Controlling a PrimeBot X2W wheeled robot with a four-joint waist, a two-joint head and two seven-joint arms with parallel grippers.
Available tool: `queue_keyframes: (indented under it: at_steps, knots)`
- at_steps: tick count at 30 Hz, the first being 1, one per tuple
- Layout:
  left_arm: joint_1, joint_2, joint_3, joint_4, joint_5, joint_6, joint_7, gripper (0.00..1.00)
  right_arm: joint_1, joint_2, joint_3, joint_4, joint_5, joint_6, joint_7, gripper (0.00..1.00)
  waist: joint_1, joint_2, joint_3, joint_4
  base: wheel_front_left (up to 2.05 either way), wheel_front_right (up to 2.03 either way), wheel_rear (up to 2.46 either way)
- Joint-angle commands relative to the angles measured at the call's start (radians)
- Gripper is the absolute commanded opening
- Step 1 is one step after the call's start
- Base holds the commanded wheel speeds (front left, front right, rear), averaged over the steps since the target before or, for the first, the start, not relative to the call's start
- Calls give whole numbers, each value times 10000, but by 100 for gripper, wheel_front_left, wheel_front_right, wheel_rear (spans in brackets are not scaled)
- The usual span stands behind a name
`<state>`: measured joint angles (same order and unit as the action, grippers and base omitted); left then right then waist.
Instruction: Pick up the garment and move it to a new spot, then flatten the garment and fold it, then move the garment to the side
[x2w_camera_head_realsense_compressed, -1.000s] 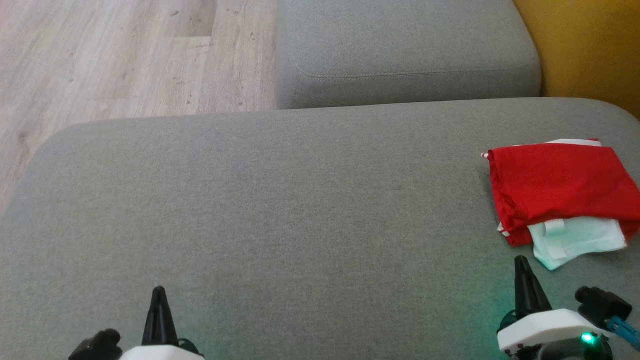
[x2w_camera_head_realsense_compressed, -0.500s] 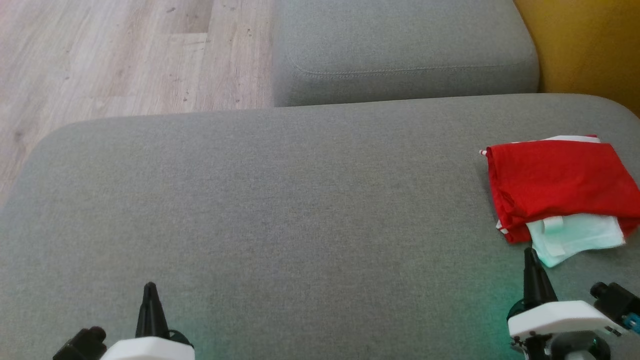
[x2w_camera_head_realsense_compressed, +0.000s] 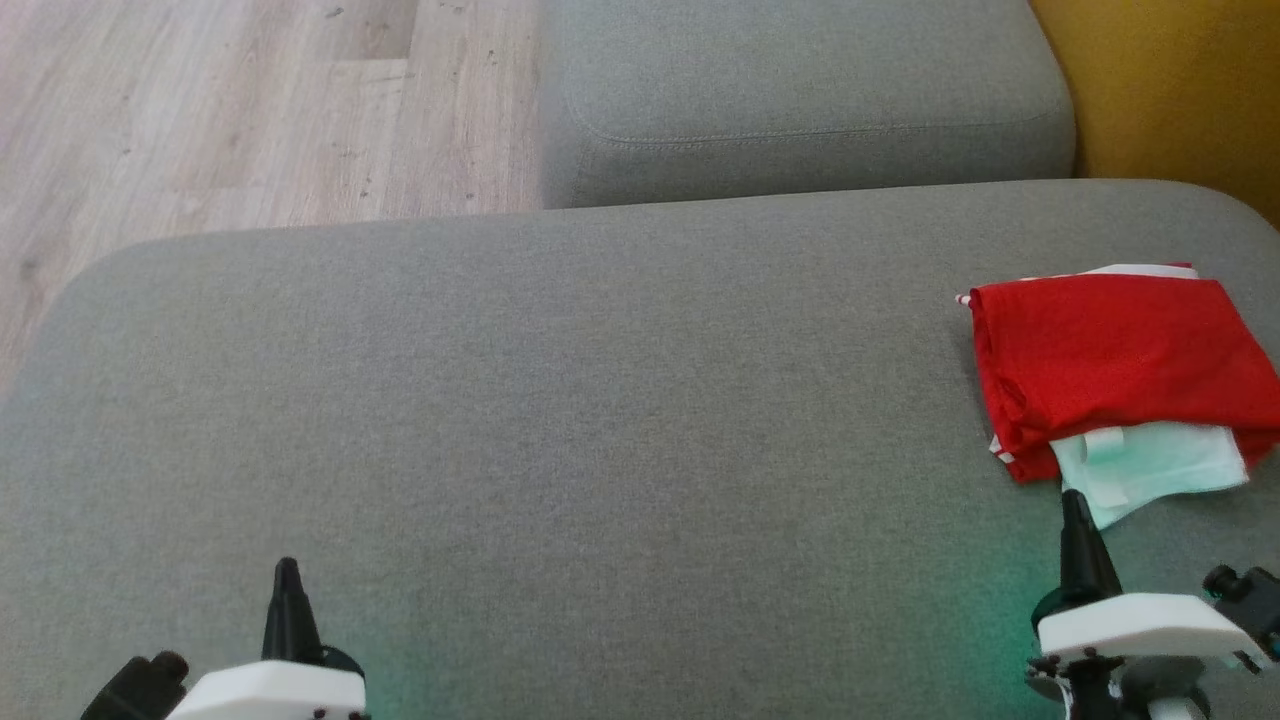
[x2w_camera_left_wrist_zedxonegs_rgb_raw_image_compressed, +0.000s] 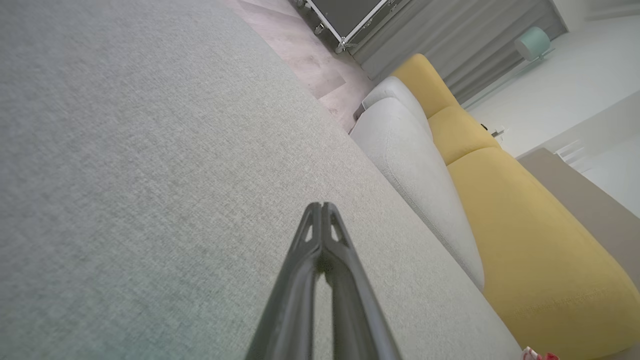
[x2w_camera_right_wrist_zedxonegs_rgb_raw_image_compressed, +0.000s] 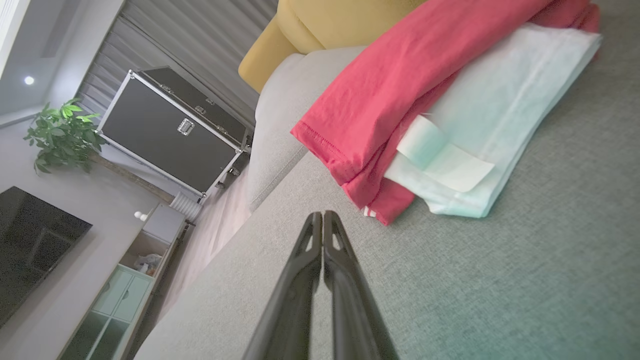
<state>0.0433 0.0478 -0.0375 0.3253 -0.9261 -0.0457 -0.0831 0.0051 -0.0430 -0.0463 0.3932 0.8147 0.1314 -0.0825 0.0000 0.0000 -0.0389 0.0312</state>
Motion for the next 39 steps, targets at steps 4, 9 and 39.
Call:
queue_keyframes:
  at_steps: [4,9,39]
  knots:
    - [-659,13,289,-365,-521,-141,133,0,-645,-38,-7,-468,638,-4,136,0,0,0,26,-19,0,0,0]
    - [-727,14,385,-399,-1018,-197,277,0,-683,-41,-60,-548,1214,-4,280,0,0,0,57,-42,0,0,0]
    - [-1144,19,982,-610,-4096,-543,1170,0,-921,-57,-386,-1044,4778,-6,1169,0,0,0,249,-185,0,0,0]
